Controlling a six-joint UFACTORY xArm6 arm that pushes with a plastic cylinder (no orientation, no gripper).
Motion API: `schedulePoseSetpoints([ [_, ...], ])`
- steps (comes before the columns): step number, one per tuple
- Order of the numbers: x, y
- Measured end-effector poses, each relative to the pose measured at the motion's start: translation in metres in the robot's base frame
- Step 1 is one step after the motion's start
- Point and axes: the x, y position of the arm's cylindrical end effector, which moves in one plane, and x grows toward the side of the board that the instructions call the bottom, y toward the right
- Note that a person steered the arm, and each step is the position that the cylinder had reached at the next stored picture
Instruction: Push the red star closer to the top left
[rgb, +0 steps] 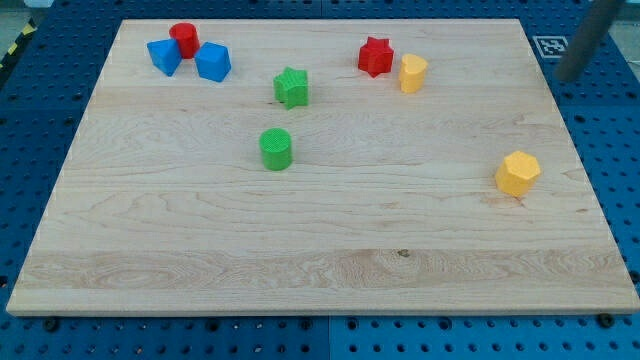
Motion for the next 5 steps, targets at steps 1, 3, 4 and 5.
schedulePoseSetpoints([
  [1,-0.026,-0.028],
  [3,-0.025,-0.089],
  [4,-0.019,-0.121],
  [5,-0.015,-0.146],
])
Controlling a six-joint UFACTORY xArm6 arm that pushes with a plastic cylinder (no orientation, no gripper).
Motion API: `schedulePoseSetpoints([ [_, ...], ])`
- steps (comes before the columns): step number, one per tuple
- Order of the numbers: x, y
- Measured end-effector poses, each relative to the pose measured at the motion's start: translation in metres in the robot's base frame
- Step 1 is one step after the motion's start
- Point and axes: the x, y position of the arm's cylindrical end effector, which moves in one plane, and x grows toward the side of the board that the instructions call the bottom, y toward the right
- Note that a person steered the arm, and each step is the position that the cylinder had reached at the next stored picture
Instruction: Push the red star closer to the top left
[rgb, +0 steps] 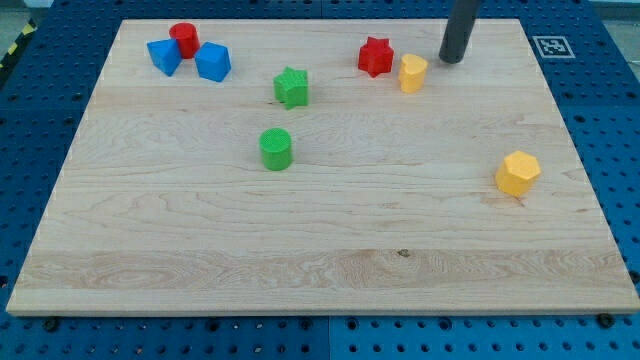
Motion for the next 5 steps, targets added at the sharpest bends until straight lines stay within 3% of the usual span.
schedulePoseSetpoints([
  [2,0.015,-0.012],
  [4,-0.011,-0.135],
  [5,-0.011,-0.147],
])
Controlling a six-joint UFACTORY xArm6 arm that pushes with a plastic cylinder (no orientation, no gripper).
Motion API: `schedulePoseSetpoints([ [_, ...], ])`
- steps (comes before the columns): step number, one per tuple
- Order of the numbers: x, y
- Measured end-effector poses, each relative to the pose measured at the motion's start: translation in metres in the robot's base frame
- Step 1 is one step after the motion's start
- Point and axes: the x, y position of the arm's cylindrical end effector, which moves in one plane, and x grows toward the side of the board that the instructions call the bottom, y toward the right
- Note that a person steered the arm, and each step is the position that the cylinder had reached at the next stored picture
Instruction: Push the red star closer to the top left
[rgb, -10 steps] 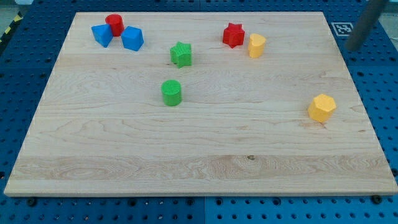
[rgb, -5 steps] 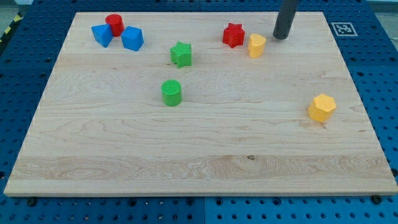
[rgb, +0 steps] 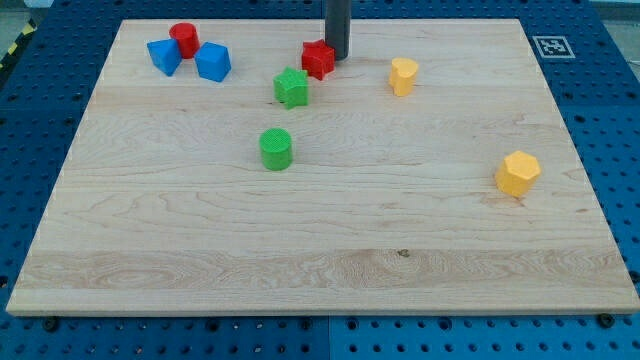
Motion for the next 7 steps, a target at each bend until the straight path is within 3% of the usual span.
schedulePoseSetpoints([
  [2,0.027,0.021],
  [3,0.017,-0.018],
  [4,-0.020,-0.073],
  [5,-0.021,-0.069],
  [6,-0.005,-0.035],
  [7,0.015,-0.039],
])
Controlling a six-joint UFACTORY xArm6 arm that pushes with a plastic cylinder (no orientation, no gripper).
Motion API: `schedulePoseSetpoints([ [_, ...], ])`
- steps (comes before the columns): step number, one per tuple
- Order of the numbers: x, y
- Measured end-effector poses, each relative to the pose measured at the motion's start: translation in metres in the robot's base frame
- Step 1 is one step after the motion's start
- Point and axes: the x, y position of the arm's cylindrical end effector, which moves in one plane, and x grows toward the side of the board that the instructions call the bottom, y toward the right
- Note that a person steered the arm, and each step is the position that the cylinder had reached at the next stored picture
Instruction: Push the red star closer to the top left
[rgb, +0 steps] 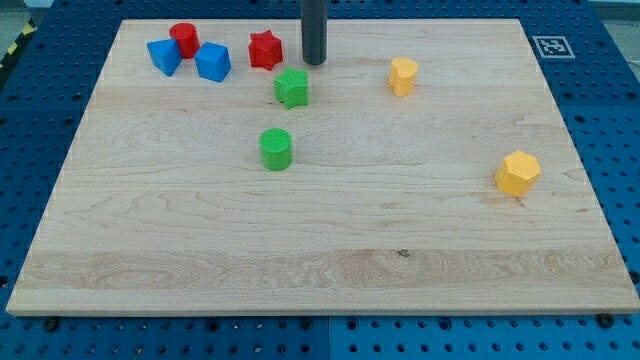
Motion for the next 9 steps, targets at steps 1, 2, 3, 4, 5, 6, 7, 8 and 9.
schedulePoseSetpoints([
  [1,-0.014,-0.040],
  [2,-0.032,-0.071],
  [3,-0.030,-0.066],
  [4,-0.029,-0.044],
  [5,-0.036,-0.064],
  [6,-0.048,-0.098],
  [7,-0.050,-0.120],
  [8,-0.050,-0.121],
  [9,-0.050,-0.114],
])
